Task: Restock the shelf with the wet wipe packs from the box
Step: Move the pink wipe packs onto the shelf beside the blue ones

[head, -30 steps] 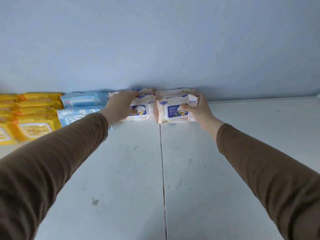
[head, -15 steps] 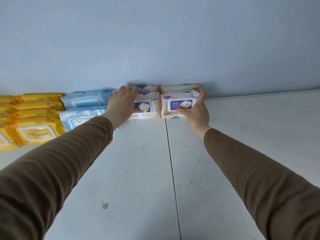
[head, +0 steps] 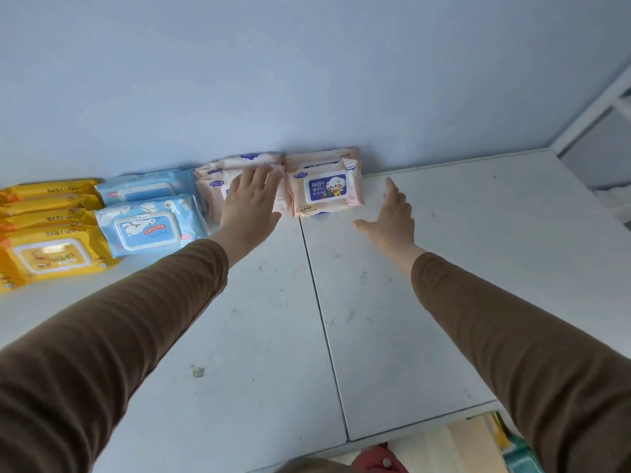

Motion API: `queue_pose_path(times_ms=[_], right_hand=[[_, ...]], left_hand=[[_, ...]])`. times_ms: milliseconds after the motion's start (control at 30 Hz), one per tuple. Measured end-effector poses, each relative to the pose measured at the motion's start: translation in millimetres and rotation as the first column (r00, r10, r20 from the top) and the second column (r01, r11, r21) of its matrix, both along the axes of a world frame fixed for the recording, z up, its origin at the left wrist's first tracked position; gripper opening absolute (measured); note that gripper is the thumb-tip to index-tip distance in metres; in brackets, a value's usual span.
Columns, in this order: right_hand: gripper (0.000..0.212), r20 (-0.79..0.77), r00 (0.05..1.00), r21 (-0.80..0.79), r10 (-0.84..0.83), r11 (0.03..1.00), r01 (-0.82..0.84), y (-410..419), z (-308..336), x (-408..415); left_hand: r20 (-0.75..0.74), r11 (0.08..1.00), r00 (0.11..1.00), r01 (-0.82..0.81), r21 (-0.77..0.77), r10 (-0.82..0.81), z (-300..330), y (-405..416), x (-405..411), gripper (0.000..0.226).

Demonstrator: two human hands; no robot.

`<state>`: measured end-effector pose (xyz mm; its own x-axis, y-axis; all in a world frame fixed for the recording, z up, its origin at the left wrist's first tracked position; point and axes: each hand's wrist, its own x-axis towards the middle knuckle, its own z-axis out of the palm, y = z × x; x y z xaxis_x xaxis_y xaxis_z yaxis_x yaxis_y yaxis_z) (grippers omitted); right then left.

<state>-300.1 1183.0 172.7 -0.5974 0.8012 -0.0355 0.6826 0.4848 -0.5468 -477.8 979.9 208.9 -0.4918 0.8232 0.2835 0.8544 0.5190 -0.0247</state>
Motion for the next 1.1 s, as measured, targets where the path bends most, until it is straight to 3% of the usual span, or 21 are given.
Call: queue_pose_path(times_ms=[200,367,600,833,1100], right_hand=[[0.066,0.035,0.993,0.058,0.114,0.991,-0.116,0,14,105],[0.054,0.075,0.987,0.113,0.144,0.982,-0.151,6,25,238],[0.046,0.057,0.993,0.125,0.101,0.986,-0.107,18,24,450],[0.036,0.089,0.995,-0.004,-0.038,0.999,0.038,59,-6,607],[0.034,0.181,0.955,-0.287,-0.234,0.917,0.279,137,-115,701]], left_hand=[[0.249,0.991,0.96,0.131,-0.009,-0.125,-5,37,92,0.058],[0.398,0.971,0.887,0.235,0.051,-0.236,-11,74,209,0.053],[0.45,0.911,0.797,0.394,0.118,-0.403,-26,106,414,0.051],[0.502,0.862,0.718,0.491,0.126,-0.482,-60,152,563,0.049],[0.606,0.818,0.672,0.572,-0.06,-0.425,-149,233,636,0.05]])
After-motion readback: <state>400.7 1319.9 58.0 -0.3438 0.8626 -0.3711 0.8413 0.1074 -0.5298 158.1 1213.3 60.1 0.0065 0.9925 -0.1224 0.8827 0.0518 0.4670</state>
